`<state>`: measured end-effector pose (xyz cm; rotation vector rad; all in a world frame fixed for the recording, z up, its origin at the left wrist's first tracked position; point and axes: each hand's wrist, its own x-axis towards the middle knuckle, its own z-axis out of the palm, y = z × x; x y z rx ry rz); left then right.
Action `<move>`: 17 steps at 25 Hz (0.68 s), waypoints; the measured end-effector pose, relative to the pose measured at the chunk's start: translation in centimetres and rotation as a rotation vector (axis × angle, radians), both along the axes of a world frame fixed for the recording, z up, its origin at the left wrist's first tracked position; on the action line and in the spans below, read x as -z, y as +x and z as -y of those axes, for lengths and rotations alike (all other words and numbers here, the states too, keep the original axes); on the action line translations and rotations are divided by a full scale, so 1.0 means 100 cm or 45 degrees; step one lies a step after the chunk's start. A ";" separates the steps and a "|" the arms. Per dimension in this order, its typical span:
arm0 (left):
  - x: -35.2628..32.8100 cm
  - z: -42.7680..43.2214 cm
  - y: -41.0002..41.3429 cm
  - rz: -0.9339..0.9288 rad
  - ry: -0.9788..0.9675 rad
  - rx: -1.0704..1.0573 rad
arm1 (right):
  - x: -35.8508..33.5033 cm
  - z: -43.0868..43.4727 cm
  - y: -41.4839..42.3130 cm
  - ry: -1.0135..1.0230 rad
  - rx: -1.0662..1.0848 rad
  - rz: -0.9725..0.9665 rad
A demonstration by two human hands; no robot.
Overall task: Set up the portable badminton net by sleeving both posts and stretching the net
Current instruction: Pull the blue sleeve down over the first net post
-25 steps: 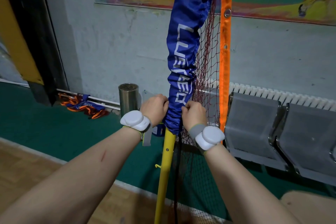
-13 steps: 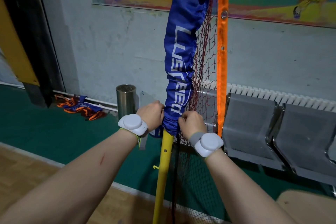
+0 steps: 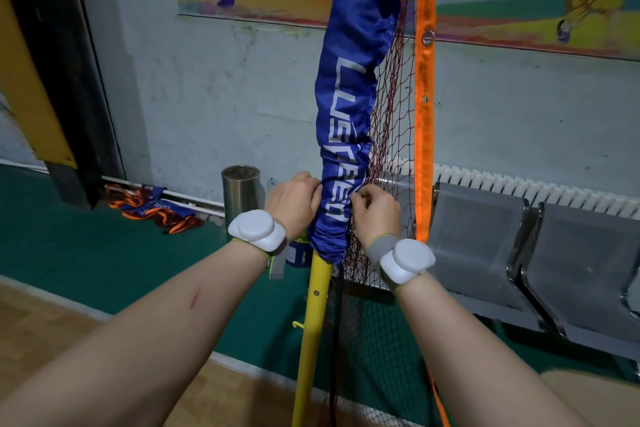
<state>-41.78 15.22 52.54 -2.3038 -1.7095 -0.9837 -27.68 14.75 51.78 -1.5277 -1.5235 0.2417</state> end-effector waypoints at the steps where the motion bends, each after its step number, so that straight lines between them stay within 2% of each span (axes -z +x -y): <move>1: 0.000 0.000 0.000 -0.017 -0.013 -0.002 | 0.000 0.000 0.000 -0.007 0.000 0.012; 5: 0.008 0.000 0.002 -0.098 -0.085 0.008 | 0.009 0.003 0.000 -0.092 -0.015 0.142; 13: 0.013 0.000 -0.001 -0.109 -0.164 -0.007 | 0.019 0.006 -0.002 -0.171 -0.024 0.267; 17: 0.024 0.003 -0.007 -0.199 -0.246 0.029 | 0.021 0.006 -0.002 -0.180 -0.029 0.190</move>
